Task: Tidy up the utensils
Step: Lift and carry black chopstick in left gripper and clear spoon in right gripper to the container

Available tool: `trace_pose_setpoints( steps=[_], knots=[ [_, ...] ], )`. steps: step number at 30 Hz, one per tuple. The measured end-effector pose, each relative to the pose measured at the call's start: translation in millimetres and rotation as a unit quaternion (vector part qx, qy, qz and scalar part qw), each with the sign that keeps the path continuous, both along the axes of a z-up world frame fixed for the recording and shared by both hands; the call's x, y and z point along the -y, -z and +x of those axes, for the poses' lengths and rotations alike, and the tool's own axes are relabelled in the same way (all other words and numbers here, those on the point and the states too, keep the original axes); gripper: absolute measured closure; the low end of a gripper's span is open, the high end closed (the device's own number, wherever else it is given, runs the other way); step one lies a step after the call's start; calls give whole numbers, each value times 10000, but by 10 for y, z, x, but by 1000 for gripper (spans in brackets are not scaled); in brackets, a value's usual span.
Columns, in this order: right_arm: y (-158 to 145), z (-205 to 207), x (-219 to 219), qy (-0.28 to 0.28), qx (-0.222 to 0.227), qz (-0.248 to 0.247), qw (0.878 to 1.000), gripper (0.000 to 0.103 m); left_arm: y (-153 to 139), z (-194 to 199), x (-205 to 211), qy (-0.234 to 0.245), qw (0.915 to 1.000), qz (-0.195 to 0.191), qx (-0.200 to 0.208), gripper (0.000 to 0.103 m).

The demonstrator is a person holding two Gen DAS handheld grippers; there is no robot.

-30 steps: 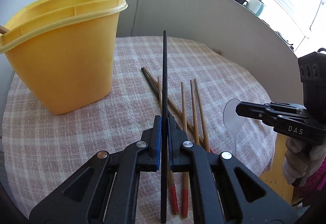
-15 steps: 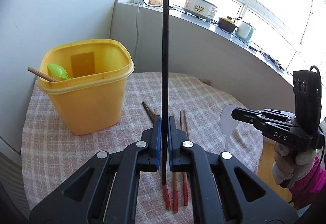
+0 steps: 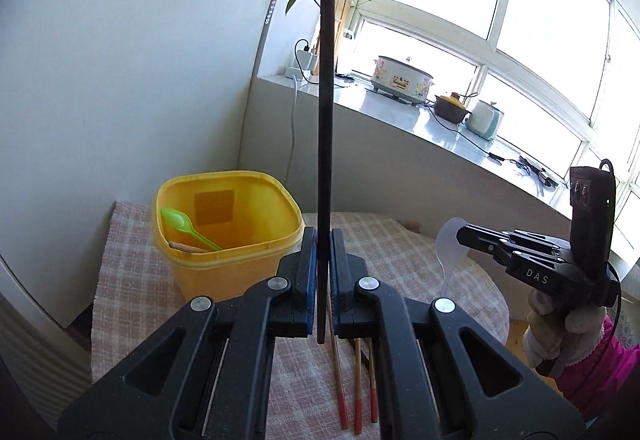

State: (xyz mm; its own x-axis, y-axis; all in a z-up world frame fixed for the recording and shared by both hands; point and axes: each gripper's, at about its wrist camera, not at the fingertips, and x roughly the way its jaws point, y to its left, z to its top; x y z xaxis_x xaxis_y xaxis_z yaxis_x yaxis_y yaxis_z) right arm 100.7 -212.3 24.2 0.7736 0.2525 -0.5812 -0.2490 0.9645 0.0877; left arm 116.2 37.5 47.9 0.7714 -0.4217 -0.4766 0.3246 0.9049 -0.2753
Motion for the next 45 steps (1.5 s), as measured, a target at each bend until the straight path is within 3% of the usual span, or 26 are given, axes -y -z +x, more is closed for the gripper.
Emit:
trace_pose_setpoints(
  steps=[8, 20, 31, 45],
  knots=[
    [-262, 139, -150, -67, 399, 5, 9992, 102, -300, 59, -159, -271, 9990, -63, 358, 100],
    [-504, 388, -593, -238, 844, -135, 9961, 102, -527, 200, -363, -700, 9948, -90, 733, 100],
    [-604, 680, -818, -226, 899, 90, 9957, 102, -360, 460, -560, -1164, 9913, 40, 607, 100],
    [-580, 1051, -1028, 28, 997, 263, 9947, 102, -28, 619, -571, -1008, 9947, 84, 182, 100]
  ],
)
